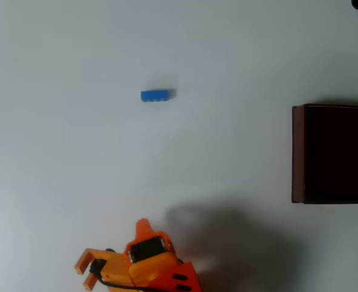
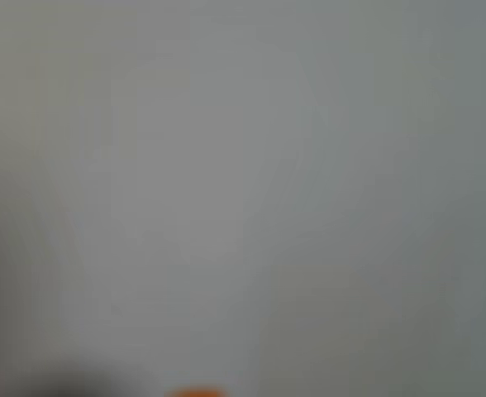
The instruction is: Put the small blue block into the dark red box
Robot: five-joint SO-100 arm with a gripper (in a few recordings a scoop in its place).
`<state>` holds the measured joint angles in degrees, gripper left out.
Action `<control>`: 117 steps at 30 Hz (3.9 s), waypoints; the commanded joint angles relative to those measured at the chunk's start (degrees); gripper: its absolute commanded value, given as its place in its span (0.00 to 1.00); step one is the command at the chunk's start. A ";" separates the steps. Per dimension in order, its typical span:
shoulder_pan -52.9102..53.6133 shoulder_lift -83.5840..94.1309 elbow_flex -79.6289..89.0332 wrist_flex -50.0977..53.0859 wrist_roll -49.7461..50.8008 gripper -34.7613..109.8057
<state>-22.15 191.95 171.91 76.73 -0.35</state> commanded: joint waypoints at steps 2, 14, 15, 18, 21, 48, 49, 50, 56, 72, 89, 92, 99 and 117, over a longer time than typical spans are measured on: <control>0.88 0.26 0.26 0.62 1.05 0.24; 0.88 0.26 0.26 0.62 1.05 0.24; 0.88 0.26 0.26 0.62 1.05 0.24; 1.85 0.26 0.26 0.62 1.32 0.24; 1.41 0.44 -0.18 0.18 3.78 0.24; 7.21 -78.31 -60.03 -2.81 3.96 0.39; 7.47 -80.68 -62.75 -1.67 3.52 0.39; 7.65 -82.71 -65.04 -1.14 2.99 0.39; 8.53 -91.93 -72.95 -1.05 1.85 0.39; 9.76 -117.16 -99.49 4.83 3.78 0.39; 11.78 -130.08 -108.72 5.62 5.27 0.39; 11.87 -131.57 -109.07 5.19 5.27 0.39; 12.66 -139.57 -117.86 8.35 5.89 0.36; 19.07 -142.47 -141.86 28.21 8.88 0.24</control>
<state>-4.31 39.64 27.69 102.74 6.68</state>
